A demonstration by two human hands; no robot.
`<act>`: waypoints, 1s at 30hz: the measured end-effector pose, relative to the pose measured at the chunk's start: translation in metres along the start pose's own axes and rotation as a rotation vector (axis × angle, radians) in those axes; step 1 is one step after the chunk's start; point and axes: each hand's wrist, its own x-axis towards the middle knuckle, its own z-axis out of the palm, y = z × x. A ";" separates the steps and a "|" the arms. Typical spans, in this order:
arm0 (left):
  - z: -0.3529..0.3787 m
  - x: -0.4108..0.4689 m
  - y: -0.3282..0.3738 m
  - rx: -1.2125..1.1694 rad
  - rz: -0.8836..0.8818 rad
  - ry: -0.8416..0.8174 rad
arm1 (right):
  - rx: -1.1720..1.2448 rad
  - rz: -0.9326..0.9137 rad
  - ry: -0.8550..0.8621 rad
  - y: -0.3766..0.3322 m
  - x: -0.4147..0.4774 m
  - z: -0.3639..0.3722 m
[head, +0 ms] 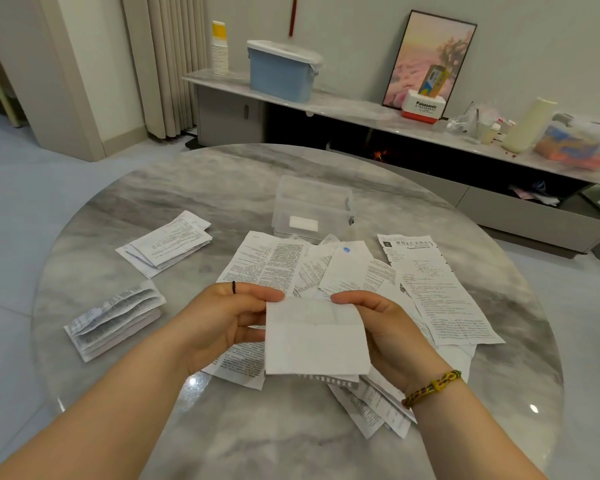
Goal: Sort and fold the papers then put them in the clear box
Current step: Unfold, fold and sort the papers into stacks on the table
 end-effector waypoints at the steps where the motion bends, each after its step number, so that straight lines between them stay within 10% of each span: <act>1: 0.000 0.000 0.000 0.002 0.003 0.003 | 0.001 -0.002 0.002 0.000 -0.001 0.000; 30: 0.006 0.008 -0.009 0.233 0.277 0.318 | -0.176 0.075 -0.105 0.006 -0.003 0.009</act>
